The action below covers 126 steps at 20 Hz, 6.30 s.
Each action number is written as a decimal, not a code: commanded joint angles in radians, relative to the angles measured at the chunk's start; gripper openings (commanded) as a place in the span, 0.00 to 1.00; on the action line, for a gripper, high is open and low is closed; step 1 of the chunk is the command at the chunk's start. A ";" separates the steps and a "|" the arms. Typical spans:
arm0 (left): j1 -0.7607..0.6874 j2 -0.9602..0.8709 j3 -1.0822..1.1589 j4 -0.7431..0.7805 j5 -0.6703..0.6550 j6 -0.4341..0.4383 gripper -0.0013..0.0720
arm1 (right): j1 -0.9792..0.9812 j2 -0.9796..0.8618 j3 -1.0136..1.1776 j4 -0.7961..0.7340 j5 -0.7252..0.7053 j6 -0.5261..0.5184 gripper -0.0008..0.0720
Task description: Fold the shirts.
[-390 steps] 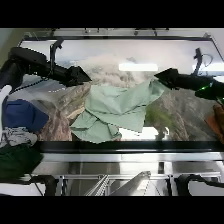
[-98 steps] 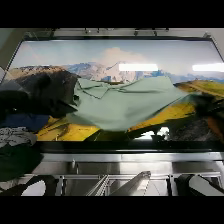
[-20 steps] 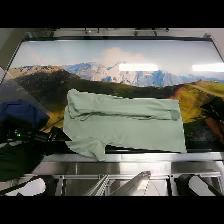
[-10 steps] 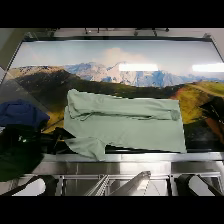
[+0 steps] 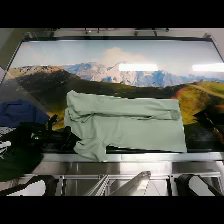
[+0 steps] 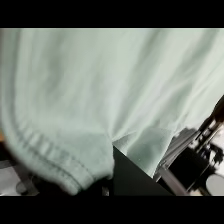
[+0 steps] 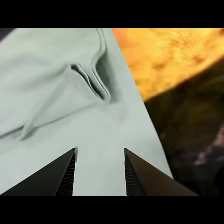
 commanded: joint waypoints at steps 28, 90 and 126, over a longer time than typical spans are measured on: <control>-0.014 -0.017 0.063 -0.018 0.281 0.095 0.05 | -0.176 -0.254 -0.200 0.159 0.227 -0.265 0.04; 0.024 -0.374 1.246 0.086 0.558 -0.258 0.06 | 0.174 -0.523 0.065 0.354 -0.101 -0.378 0.97; -0.846 -0.871 1.707 -0.135 0.083 -0.408 0.05 | 0.077 -0.465 0.522 0.649 0.516 -0.472 0.03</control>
